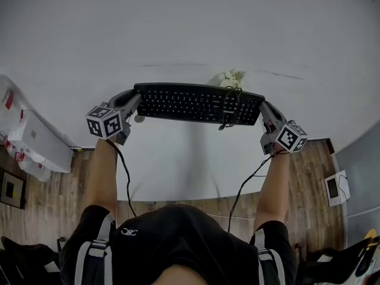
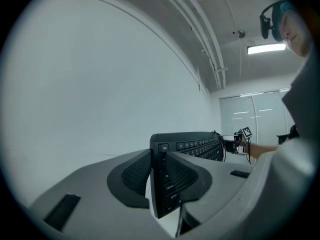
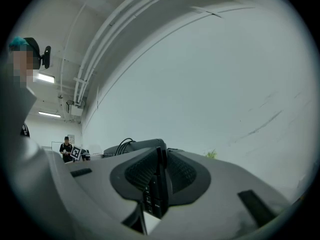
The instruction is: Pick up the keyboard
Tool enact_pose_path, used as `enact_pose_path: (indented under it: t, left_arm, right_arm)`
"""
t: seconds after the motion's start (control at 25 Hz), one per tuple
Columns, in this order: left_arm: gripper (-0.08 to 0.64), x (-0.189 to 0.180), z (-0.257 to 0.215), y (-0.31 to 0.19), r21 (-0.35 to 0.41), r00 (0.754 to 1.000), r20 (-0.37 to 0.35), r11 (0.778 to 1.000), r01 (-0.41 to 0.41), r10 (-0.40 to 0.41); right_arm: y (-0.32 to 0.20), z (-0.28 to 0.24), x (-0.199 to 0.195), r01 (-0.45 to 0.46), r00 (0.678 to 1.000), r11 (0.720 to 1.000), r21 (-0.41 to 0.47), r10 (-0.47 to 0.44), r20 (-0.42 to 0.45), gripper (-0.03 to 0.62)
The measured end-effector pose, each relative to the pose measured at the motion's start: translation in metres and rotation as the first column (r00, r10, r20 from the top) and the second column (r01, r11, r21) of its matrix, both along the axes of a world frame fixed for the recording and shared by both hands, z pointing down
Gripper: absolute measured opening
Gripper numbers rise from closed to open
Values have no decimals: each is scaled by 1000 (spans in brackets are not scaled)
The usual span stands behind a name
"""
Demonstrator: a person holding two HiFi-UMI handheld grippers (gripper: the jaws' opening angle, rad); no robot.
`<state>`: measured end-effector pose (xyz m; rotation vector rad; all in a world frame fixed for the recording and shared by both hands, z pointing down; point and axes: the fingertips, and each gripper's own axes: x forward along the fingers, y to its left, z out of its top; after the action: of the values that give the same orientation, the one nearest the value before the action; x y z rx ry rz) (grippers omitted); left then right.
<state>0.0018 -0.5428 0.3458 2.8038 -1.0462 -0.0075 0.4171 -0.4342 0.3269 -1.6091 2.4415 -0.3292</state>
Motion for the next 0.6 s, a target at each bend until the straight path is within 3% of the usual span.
enact_pose_path:
  t: [0.6]
  left_arm:
    - [100, -7, 7, 11, -23, 1000, 18, 1000, -10, 10]
  right_arm:
    - [10, 10, -6, -10, 1000, 1000, -23, 11, 28, 58]
